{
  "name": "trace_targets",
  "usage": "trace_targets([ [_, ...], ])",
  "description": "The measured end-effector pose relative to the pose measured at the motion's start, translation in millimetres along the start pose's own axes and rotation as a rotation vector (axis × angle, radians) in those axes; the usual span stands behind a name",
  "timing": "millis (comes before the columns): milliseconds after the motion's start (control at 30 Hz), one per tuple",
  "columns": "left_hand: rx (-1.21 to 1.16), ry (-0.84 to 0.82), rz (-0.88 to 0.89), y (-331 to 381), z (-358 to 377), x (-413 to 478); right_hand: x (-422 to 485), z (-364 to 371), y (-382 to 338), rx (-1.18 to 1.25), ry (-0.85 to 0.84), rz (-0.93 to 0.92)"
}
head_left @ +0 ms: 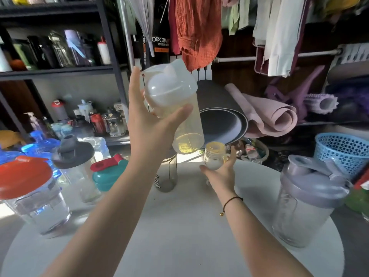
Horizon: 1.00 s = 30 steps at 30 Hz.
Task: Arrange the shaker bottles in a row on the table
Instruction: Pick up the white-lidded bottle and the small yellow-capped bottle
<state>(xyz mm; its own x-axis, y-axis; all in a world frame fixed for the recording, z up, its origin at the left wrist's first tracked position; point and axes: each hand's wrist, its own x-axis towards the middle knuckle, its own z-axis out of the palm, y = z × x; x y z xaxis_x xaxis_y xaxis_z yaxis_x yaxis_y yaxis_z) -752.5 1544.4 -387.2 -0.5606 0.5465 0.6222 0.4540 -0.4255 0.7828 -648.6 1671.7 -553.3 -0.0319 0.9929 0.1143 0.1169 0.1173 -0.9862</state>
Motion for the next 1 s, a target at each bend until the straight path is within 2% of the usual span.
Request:
trace_targets([
  [133, -0.003, 0.024, -0.028, -9.4, 14.5, 1.0, 9.5, -1.3, 9.0, -0.037, 0.074, -0.021],
  [233, 0.005, -0.016, 0.012, -16.4, 37.4, -3.4, 11.4, -11.5, 11.6, -0.008, 0.183, -0.018],
  [400, 0.148, -0.074, -0.009, -37.8, 96.2, -20.6, 19.8, -31.4, 15.0, -0.002, 0.307, -0.018],
  [633, 0.246, -0.078, -0.153, -98.8, 139.6, -31.2, 17.7, -46.6, 18.0, 0.013, 0.513, -0.11],
  [800, 0.102, -0.059, -0.342, -131.2, 137.2, -32.8, 20.6, -44.4, 16.6, 0.057, 0.536, -0.073],
  [1000, 0.14, -0.058, -0.476, -157.2, 125.4, -30.0, 28.0, -41.7, 25.6, 0.06, 0.481, 0.005],
])
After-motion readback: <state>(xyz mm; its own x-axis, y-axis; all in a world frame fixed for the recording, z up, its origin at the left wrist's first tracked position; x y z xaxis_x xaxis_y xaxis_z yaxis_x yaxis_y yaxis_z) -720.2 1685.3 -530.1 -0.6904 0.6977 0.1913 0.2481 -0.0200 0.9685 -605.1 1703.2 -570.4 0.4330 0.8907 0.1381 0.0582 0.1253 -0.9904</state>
